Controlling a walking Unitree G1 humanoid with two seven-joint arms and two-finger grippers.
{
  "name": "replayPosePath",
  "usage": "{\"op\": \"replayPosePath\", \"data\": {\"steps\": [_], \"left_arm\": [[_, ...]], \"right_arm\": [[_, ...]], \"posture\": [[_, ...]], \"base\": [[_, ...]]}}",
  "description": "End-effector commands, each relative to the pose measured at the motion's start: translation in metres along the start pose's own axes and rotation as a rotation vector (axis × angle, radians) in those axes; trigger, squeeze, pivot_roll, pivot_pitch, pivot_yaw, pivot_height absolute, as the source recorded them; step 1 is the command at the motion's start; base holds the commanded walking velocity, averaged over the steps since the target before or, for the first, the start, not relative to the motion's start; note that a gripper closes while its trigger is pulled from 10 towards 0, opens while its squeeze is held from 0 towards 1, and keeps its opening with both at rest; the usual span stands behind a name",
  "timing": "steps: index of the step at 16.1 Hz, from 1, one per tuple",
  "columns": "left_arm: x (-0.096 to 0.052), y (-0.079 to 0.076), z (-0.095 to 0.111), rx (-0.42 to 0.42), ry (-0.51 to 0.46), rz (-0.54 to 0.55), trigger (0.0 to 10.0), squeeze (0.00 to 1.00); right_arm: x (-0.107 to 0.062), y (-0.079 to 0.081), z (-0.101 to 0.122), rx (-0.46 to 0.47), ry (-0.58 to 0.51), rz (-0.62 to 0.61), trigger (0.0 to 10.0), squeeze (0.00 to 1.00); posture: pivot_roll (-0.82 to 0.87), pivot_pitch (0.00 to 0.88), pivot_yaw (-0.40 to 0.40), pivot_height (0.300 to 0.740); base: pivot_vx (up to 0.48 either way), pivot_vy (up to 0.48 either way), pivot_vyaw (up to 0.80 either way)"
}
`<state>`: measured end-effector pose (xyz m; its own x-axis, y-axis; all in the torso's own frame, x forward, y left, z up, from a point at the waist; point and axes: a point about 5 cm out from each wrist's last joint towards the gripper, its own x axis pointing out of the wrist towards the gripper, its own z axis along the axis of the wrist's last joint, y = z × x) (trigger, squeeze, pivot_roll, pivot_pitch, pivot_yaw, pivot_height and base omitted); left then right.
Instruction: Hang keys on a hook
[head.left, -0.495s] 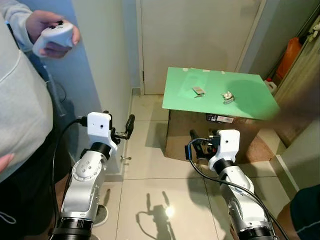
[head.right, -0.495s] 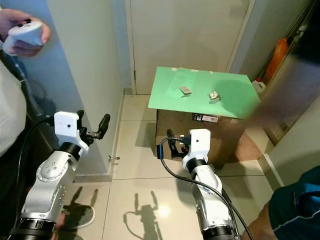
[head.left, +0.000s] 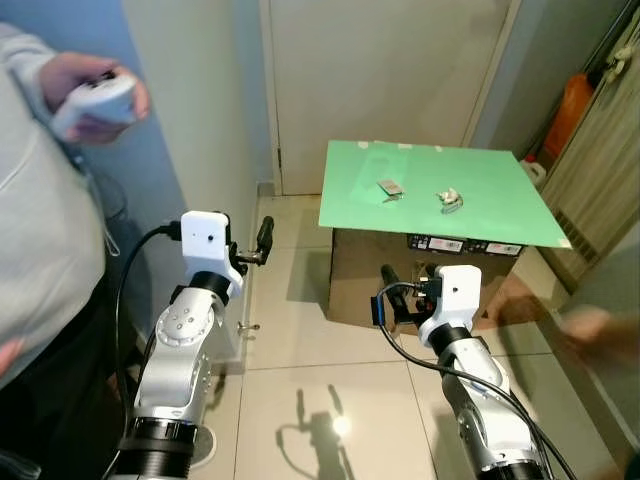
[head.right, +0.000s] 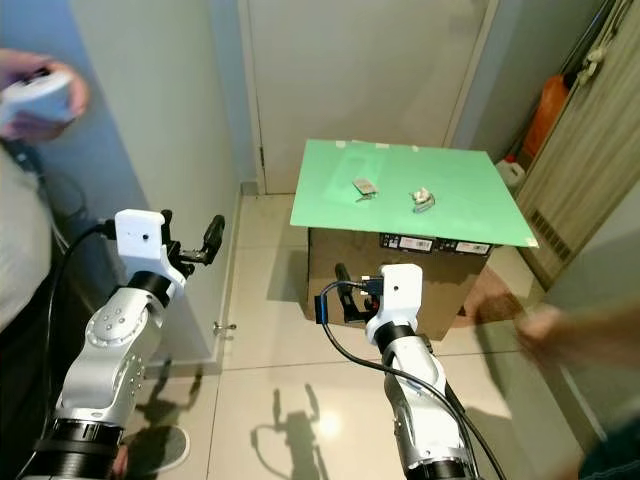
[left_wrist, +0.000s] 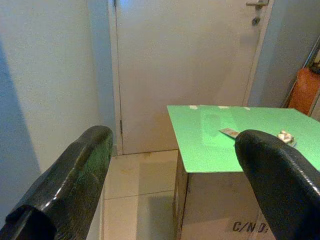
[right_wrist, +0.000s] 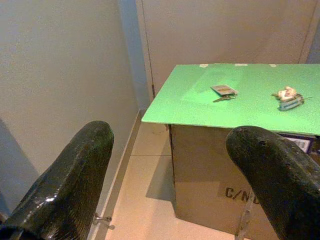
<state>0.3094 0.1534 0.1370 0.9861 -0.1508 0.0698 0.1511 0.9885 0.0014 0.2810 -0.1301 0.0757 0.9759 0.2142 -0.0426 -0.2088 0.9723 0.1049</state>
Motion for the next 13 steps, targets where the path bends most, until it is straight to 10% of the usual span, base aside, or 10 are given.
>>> {"op": "replayPosePath", "data": {"steps": [1, 13], "left_arm": [[0.000, -0.007, -0.002, 0.009, 0.021, -0.022, 10.0, 0.00], [-0.008, -0.007, -0.005, 0.039, 0.044, -0.064, 10.0, 0.00]], "right_arm": [[0.001, 0.002, 0.003, -0.017, -0.016, 0.021, 10.0, 0.00], [0.001, -0.001, 0.001, -0.064, 0.006, 0.058, 10.0, 0.00]], "posture": [[0.02, 0.000, 0.028, 0.740], [0.02, 0.000, -0.007, 0.740]], "base": [[0.458, 0.000, 0.00], [0.458, 0.000, 0.00]]}}
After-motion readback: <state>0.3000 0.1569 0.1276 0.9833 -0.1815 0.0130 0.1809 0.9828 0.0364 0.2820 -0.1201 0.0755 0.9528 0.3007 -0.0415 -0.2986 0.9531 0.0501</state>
